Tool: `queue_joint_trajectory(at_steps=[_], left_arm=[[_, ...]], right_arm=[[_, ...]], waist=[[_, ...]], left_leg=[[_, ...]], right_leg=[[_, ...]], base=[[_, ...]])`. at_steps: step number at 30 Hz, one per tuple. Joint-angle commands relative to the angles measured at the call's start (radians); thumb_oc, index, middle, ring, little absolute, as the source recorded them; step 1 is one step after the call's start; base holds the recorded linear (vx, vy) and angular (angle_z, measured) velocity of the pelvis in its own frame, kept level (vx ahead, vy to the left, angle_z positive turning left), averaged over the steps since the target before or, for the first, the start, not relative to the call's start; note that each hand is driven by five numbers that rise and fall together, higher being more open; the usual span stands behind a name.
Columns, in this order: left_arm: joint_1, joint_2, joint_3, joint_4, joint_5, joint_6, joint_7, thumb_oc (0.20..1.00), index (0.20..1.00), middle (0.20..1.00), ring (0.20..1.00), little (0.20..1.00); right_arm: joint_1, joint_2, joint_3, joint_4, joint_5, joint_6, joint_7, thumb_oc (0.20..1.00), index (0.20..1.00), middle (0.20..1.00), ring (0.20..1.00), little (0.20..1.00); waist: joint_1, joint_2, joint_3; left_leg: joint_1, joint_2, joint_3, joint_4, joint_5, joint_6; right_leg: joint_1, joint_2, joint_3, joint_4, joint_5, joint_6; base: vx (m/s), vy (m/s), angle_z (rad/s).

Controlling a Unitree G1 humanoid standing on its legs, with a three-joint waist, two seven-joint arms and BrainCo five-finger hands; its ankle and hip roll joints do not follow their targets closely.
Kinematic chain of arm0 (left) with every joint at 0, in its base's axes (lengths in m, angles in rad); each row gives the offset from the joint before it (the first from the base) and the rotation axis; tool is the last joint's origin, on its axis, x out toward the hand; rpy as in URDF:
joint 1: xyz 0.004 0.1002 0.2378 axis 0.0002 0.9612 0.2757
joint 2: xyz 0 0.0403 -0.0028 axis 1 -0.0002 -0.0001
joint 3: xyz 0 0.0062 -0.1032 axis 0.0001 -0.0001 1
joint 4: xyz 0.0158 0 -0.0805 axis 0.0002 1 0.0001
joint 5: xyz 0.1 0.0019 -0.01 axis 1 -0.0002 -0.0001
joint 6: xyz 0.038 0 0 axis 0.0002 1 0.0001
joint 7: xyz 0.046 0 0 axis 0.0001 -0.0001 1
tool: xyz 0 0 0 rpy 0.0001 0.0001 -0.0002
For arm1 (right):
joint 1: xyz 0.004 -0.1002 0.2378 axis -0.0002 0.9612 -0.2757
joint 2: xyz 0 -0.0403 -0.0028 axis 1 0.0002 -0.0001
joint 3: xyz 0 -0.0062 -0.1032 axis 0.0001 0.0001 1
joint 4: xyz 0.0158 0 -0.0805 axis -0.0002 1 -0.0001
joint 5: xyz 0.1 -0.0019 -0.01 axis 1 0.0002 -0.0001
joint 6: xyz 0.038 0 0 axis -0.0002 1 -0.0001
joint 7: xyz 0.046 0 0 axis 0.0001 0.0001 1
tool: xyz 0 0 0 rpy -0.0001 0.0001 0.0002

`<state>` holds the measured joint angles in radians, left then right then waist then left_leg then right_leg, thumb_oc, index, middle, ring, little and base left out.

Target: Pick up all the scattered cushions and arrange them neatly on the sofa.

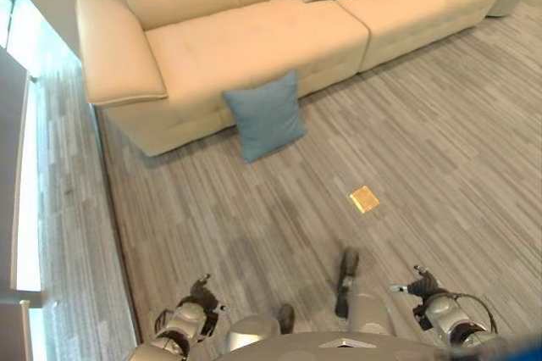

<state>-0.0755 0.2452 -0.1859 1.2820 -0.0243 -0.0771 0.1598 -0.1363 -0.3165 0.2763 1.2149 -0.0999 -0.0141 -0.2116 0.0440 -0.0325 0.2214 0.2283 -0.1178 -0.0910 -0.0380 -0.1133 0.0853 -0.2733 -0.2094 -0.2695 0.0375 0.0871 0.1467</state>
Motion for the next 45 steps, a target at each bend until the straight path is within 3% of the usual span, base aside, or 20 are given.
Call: queue_joint_trajectory(at_steps=[1,4,5,7,9,12,14,15,17,18,27,28,29,31,33,36,37,39,40,45], left_arm=[[0.009,-0.006,-0.001,-0.008,0.001,-0.021,0.011,1.000,1.000,1.000,1.000,1.000],[0.020,-0.012,-0.001,0.000,0.005,-0.020,0.007,1.000,1.000,1.000,1.000,1.000],[0.022,-0.014,0.001,0.003,-0.002,-0.016,0.002,1.000,1.000,1.000,1.000,1.000],[0.024,-0.015,0.001,-0.005,-0.016,-0.015,-0.002,1.000,1.000,1.000,1.000,1.000],[0.015,-0.015,0.002,-0.030,-0.041,-0.012,-0.008,1.000,1.000,1.000,1.000,1.000],[-0.001,-0.014,-0.005,-0.066,-0.074,-0.016,-0.007,1.000,1.000,1.000,1.000,1.000],[-0.007,-0.018,-0.019,-0.077,-0.076,-0.018,-0.010,1.000,1.000,1.000,1.000,1.000],[-0.009,-0.020,-0.032,-0.075,-0.058,-0.016,-0.016,1.000,1.000,1.000,1.000,1.000],[-0.011,-0.019,-0.032,-0.072,-0.047,-0.014,-0.014,1.000,1.000,1.000,1.000,1.000],[-0.009,-0.016,-0.033,-0.070,-0.028,-0.008,-0.015,1.000,1.000,1.000,1.000,1.000],[0.014,0.007,0.012,-0.037,-0.028,-0.006,-0.017,1.000,1.000,1.000,1.000,1.000],[0.016,0.011,0.015,-0.037,-0.029,-0.006,-0.019,1.000,1.000,1.000,1.000,1.000],[0.013,0.017,0.017,-0.045,-0.031,-0.006,-0.019,1.000,1.000,1.000,1.000,1.000],[0.010,0.021,0.015,-0.053,-0.033,-0.006,-0.018,1.000,1.000,1.000,1.000,1.000],[0.004,0.032,0.011,-0.051,-0.032,-0.008,-0.014,1.000,1.000,1.000,1.000,1.000],[-0.002,0.031,0.005,-0.055,-0.034,-0.012,-0.015,1.000,1.000,1.000,1.000,1.000],[-0.009,0.031,-0.001,-0.053,-0.031,-0.015,-0.011,1.000,1.000,1.000,1.000,1.000],[-0.013,0.030,-0.003,-0.049,-0.029,-0.017,-0.011,1.000,1.000,1.000,1.000,1.000],[-0.018,0.024,-0.005,-0.040,-0.023,-0.021,-0.009,1.000,1.000,1.000,1.000,1.000],[-0.017,0.014,-0.010,-0.022,-0.012,-0.027,-0.010,1.000,1.000,1.000,1.000,1.000]], right_arm=[[-0.010,-0.038,-0.010,0.007,0.011,-0.008,-0.011,1.000,1.000,1.000,1.000,1.000],[-0.003,-0.038,-0.013,0.007,0.016,-0.015,-0.009,1.000,1.000,1.000,1.000,1.000],[-0.003,-0.030,-0.019,0.008,0.038,-0.026,-0.008,1.000,1.000,1.000,1.000,1.000],[-0.003,-0.026,-0.023,0.005,0.066,-0.036,-0.012,1.000,1.000,1.000,1.000,1.000],[-0.012,-0.028,-0.023,-0.002,0.091,-0.040,-0.015,1.000,1.000,1.000,1.000,1.000],[-0.022,-0.037,-0.021,-0.002,0.107,-0.034,-0.016,1.000,1.000,1.000,1.000,1.000],[-0.018,-0.039,-0.020,0.001,0.111,-0.031,-0.016,1.000,1.000,1.000,1.000,1.000],[-0.001,-0.041,-0.021,0.010,0.112,-0.034,-0.018,1.000,1.000,1.000,1.000,1.000],[0.008,-0.042,-0.025,0.015,0.114,-0.033,-0.018,1.000,1.000,1.000,1.000,1.000],[0.023,-0.044,-0.027,0.029,0.112,-0.026,-0.019,1.000,1.000,1.000,1.000,1.000],[0.048,-0.006,-0.028,0.038,0.076,-0.028,0.004,1.000,1.000,1.000,1.000,1.000],[0.048,-0.006,-0.033,0.036,0.074,-0.027,0.008,1.000,1.000,1.000,1.000,1.000],[0.046,-0.008,-0.034,0.029,0.067,-0.025,0.012,1.000,1.000,1.000,1.000,1.000],[0.040,-0.010,-0.034,0.021,0.068,-0.026,0.011,1.000,1.000,1.000,1.000,1.000],[0.037,-0.007,-0.041,0.011,0.078,-0.030,0.014,1.000,1.000,1.000,1.000,1.000],[0.030,-0.009,-0.036,0.005,0.082,-0.032,0.014,1.000,1.000,1.000,1.000,1.000],[0.022,-0.010,-0.036,0.000,0.087,-0.032,0.013,1.000,1.000,1.000,1.000,1.000],[0.020,-0.012,-0.036,0.001,0.088,-0.031,0.012,1.000,1.000,1.000,1.000,1.000],[0.020,-0.012,-0.035,0.000,0.087,-0.029,0.012,1.000,1.000,1.000,1.000,1.000],[0.030,-0.011,-0.030,-0.003,0.087,-0.034,0.017,1.000,1.000,1.000,1.000,1.000]], waist=[[0.013,-0.009,-0.041],[0.010,-0.003,-0.060],[0.007,0.006,-0.071],[0.016,0.003,-0.061],[0.037,-0.013,-0.028],[0.071,-0.026,0.010],[0.088,-0.026,0.013],[0.098,-0.022,0.013],[0.094,-0.019,0.008],[0.096,-0.009,-0.008],[0.121,-0.059,-0.074],[0.123,-0.057,-0.079],[0.113,-0.048,-0.068],[0.103,-0.045,-0.057],[0.081,-0.015,-0.053],[0.060,-0.012,-0.039],[0.049,-0.023,-0.022],[0.043,-0.029,-0.017],[0.029,-0.040,-0.010],[0.013,-0.058,-0.015]], left_leg=[[-0.022,0.056,-0.051,0.063,-0.092,-0.079],[-0.017,0.089,-0.052,0.094,-0.100,-0.100],[-0.042,0.135,-0.041,0.210,-0.030,-0.147],[-0.124,0.170,-0.013,0.414,0.056,-0.171],[-0.245,0.194,0.021,0.656,0.152,-0.165],[-0.400,0.207,0.099,0.795,0.129,-0.145],[-0.462,0.171,0.127,0.680,0.104,-0.138],[-0.470,0.161,0.183,0.501,0.096,-0.132],[-0.473,0.169,0.235,0.393,0.118,-0.133],[-0.486,0.180,0.296,0.262,0.170,-0.151],[-0.356,0.107,0.268,0.147,0.118,-0.078],[-0.333,0.099,0.261,0.129,0.108,-0.065],[-0.281,0.079,0.249,0.102,0.092,-0.037],[-0.261,0.068,0.239,0.092,0.088,-0.023],[-0.210,0.080,0.199,0.063,0.076,-0.017],[-0.163,0.074,0.152,0.045,0.061,-0.023],[-0.137,0.062,0.122,0.043,0.041,-0.031],[-0.130,0.056,0.104,0.043,0.036,-0.036],[-0.109,0.043,0.062,0.038,0.022,-0.047],[-0.081,0.042,-0.001,0.024,-0.002,-0.069]], right_leg=[[0.087,0.005,-0.011,0.004,0.068,0.021],[0.100,0.017,-0.021,0.031,0.040,0.005],[0.135,0.050,-0.027,0.046,-0.007,-0.029],[0.186,0.071,-0.026,0.037,-0.045,-0.066],[0.242,0.091,-0.029,0.021,-0.077,-0.110],[0.310,0.105,-0.039,-0.004,-0.123,-0.133],[0.345,0.113,-0.039,-0.016,-0.140,-0.128],[0.383,0.134,-0.044,-0.036,-0.158,-0.116],[0.400,0.142,-0.058,-0.047,-0.169,-0.110],[0.449,0.173,-0.064,-0.065,-0.204,-0.105],[0.450,0.119,-0.061,0.066,-0.219,-0.046],[0.430,0.098,-0.065,0.133,-0.207,-0.026],[0.357,0.042,-0.070,0.309,-0.120,0.013],[0.338,0.021,-0.064,0.384,-0.066,0.029],[0.241,0.016,-0.048,0.504,-0.058,0.006],[0.195,0.018,-0.043,0.386,-0.080,-0.014],[0.164,0.026,-0.031,0.245,-0.070,-0.013],[0.158,0.033,-0.014,0.171,-0.051,-0.006],[0.130,0.053,0.046,0.055,-0.012,0.017],[0.127,0.072,0.094,0.007,0.028,0.019]], base=[[0.38,-0.222,0.26],[0.35,-0.252,0.40],[0.28,-0.273,0.13],[0.25,-0.333,0.00],[0.13,-0.330,-0.07],[0.15,-0.251,-0.18],[0.29,-0.086,-0.01],[0.38,-0.066,-0.30],[0.33,-0.034,-0.02],[0.35,-0.002,0.46],[0.27,0.109,0.19],[0.16,0.226,0.20],[0.15,0.226,0.17],[0.15,0.186,0.30],[0.26,0.132,0.51],[0.22,-0.038,0.86],[0.20,-0.093,0.51],[0.21,-0.087,0.34],[0.23,-0.084,0.59],[0.20,-0.098,0.71]])
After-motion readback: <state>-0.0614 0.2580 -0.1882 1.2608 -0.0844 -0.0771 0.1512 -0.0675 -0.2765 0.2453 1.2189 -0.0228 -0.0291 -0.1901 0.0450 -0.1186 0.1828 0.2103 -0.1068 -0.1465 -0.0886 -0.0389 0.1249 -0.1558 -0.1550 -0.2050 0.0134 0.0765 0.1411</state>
